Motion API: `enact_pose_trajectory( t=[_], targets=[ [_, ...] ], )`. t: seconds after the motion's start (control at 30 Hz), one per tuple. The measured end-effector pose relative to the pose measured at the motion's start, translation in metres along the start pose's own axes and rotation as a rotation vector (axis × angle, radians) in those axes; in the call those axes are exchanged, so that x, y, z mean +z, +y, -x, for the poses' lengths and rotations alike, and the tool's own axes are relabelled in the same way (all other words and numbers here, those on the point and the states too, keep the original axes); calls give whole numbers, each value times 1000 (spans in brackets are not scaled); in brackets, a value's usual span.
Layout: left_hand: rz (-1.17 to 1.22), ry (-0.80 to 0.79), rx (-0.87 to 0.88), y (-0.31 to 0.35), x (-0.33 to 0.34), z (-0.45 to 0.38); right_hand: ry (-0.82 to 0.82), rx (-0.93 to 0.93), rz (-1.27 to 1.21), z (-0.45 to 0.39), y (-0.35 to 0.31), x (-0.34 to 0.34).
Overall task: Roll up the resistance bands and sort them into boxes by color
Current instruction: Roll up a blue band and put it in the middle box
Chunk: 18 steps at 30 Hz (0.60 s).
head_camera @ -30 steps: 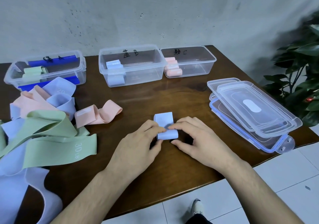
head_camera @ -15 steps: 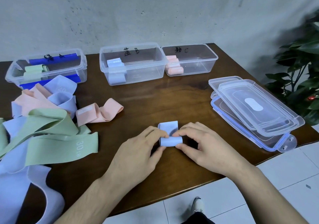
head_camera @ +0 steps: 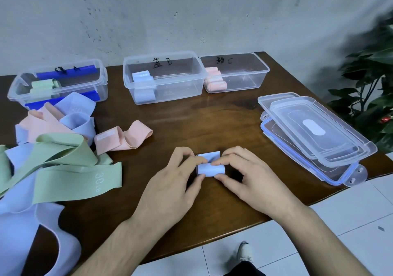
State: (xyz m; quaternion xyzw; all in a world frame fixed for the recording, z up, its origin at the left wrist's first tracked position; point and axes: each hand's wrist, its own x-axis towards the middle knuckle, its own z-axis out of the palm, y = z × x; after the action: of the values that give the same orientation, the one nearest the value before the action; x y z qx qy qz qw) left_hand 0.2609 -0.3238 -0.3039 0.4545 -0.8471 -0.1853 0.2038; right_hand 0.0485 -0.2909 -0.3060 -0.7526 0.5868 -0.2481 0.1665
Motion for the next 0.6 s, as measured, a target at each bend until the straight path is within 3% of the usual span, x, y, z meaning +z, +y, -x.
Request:
enact_pose_trajectory(
  t=[0.3,0.6],
  targets=[
    [-22,25,22,-6,2,-10,-28,-5,106,-7,0,-3],
    [-42,-111,-52,-3,0,-20,-18,-3,77,-19,4,-4]
  ],
)
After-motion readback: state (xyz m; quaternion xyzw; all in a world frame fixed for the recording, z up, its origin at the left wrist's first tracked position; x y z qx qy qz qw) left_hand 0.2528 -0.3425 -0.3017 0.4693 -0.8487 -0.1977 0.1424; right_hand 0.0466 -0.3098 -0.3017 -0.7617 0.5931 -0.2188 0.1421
